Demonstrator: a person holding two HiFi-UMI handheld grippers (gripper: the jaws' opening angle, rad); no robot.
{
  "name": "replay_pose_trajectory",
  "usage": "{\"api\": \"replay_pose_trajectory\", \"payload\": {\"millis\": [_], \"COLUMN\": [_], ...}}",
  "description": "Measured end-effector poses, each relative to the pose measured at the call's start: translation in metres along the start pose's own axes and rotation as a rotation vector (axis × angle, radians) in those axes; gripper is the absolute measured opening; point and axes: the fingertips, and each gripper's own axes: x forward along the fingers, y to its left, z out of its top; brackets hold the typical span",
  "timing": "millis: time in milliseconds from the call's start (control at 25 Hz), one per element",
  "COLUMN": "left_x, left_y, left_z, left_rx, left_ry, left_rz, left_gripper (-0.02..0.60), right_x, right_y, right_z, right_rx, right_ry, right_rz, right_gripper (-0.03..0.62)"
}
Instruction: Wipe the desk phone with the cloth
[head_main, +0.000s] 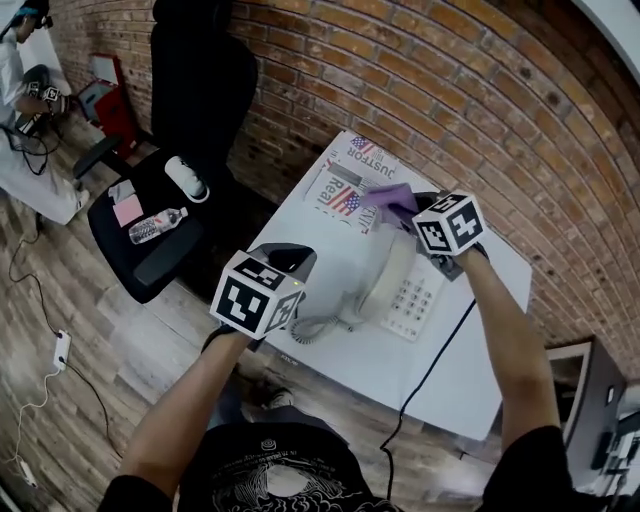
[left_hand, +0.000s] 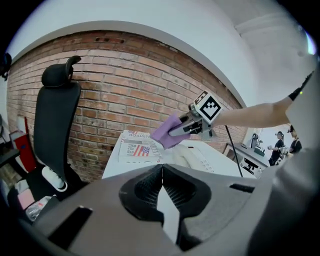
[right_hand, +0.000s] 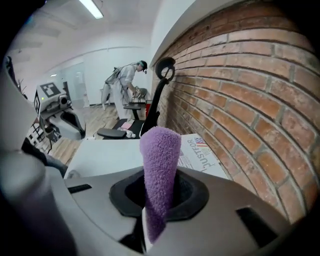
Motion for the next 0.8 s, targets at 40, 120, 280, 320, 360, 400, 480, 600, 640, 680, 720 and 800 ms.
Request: {"api": "replay_pose_trajectory", "payload": {"millis": [40,120,280,320,360,400,480,600,640,680,720,800], "left_x": [0.0,-0.002,-0.003,-0.004,-0.004,-0.005,-0.006,-0.01,-0.012,-0.014,-0.016,-0.02], "left_y": [0.0,0.001,-0.001,-0.001,-0.001,-0.001,-0.003,-0.004,-0.003,-0.003,-0.004,-0.005], "left_z": [0.002,0.003,-0.007,-0.009,-0.011,-0.014,-0.019,-0.027,-0.029,-0.03,-0.032,-0.034], "left_rx": [-0.012,-0.03,-0.049,-0.053,-0.056,-0.058,-0.062,-0.064,-0.065,-0.067,-0.069,-0.072], "left_ry": [-0.013,-0.029,-0.025,-0.024,-0.022,-0.019,-0.012,-0.003,-0.001,0.0,-0.001,-0.001], "left_rz": [0.008,0.023,0.036,0.04,0.043,0.046,0.049,0.058,0.063,0.067,0.071,0.078], "left_gripper": [0.009,0.009,0.009,0.009,0.009,0.009,0.009,0.009,0.008,0.009,0.008,0.009], "right_x": [0.005,0.014,0.026,0.028,0.03,0.032,0.033,0.035,0.036,0.036,0.036,0.036], "right_y": [0.003,0.012,0.028,0.031,0.034,0.036,0.043,0.054,0.058,0.061,0.064,0.07], "right_z": [-0.002,-0.009,-0.024,-0.026,-0.027,-0.029,-0.035,-0.043,-0.046,-0.049,-0.053,-0.058], "right_rx": [-0.035,-0.092,-0.196,-0.23,-0.266,-0.303,-0.38,-0.495,-0.531,-0.563,-0.59,-0.621], "right_ry": [0.032,0.094,0.2,0.224,0.25,0.278,0.341,0.422,0.445,0.467,0.486,0.511], "right_rz": [0.026,0.083,0.178,0.192,0.205,0.218,0.243,0.264,0.268,0.271,0.274,0.285], "right_gripper": [0.044,0.044,0.044,0.044,0.044,0.044,0.044,0.044,0.044,0.044,0.044,0.044]}}
